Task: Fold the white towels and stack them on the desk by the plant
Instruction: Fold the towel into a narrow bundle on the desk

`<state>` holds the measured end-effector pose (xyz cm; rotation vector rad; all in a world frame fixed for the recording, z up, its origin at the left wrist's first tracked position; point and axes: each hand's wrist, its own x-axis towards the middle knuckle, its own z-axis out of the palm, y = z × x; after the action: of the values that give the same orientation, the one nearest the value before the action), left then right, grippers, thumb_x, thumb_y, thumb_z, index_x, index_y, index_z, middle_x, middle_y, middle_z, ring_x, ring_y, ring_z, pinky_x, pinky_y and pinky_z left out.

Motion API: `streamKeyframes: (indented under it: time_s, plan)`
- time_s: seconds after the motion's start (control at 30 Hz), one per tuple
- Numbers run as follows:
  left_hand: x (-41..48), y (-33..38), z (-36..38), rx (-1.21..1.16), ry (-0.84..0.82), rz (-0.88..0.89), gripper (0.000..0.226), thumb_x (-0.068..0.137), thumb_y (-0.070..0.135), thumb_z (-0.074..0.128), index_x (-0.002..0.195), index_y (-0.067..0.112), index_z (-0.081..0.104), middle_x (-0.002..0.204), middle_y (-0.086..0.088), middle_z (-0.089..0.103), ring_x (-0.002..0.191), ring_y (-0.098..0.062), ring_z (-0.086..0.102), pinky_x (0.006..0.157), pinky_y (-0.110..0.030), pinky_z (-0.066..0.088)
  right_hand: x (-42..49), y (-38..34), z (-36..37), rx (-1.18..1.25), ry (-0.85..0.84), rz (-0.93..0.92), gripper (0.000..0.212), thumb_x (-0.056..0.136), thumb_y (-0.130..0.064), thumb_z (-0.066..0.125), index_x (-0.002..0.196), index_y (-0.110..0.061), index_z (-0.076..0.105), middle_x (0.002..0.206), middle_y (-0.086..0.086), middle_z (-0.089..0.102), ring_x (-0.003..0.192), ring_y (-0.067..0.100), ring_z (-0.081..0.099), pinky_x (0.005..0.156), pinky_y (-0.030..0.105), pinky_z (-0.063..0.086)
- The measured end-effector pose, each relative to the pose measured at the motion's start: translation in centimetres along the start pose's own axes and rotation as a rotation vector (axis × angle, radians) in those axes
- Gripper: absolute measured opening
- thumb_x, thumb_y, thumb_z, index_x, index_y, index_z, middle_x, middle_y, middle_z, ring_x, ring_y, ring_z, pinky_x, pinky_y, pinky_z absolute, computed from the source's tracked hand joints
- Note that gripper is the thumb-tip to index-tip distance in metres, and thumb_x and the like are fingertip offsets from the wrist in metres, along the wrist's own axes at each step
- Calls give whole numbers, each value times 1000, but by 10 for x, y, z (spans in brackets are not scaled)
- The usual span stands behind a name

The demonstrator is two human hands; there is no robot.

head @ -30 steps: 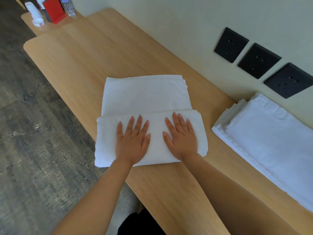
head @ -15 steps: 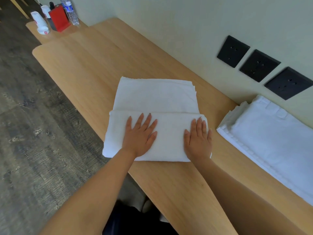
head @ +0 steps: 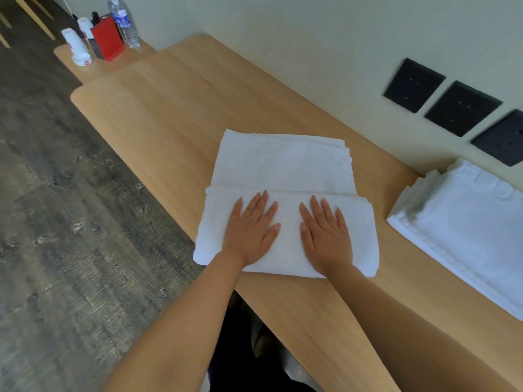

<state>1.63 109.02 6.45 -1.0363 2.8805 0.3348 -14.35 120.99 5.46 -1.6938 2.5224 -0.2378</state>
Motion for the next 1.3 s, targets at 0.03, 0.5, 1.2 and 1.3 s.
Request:
streamKeyframes:
  time_s: [0.03, 0.5, 1.2, 1.3]
  plan:
    - [-2, -5, -3, -28, 11, -1, 76, 86, 54, -10, 153, 24, 7, 161, -1, -4, 147, -14, -7, 118, -37, -10, -1, 1, 0, -1, 6, 3, 57, 99, -44, 8, 151, -27, 19, 160, -3, 11, 148, 15, -1, 120, 38, -3]
    - [-7, -59, 0, -22, 148, -68, 56, 95, 59, 13, 148, 41, 16, 160, -6, -4, 146, -25, -13, 117, -42, -10, 2, -3, 3, -3, 42, 70, 52, 99, -42, 22, 149, -29, 31, 158, 2, 22, 148, 24, 11, 119, 47, 7]
    - [-58, 49, -26, -1603, -477, -1067, 76, 76, 73, 53, 93, 1, 71, 87, -14, 74, 90, -28, 69, 67, -39, 58, -41, -59, -31, 923, -368, 678, 54, 88, -59, 52, 68, -14, 74, 64, -2, 72, 61, 10, 69, 74, 30, 56]
    - [-52, 41, -24, -1580, -565, -1048, 81, 76, 75, 52, 94, -2, 69, 86, -17, 73, 91, -30, 68, 78, -43, 58, -36, -59, -35, 939, -402, 713, 52, 90, -55, 53, 72, -11, 74, 65, 1, 73, 60, 12, 70, 75, 29, 57]
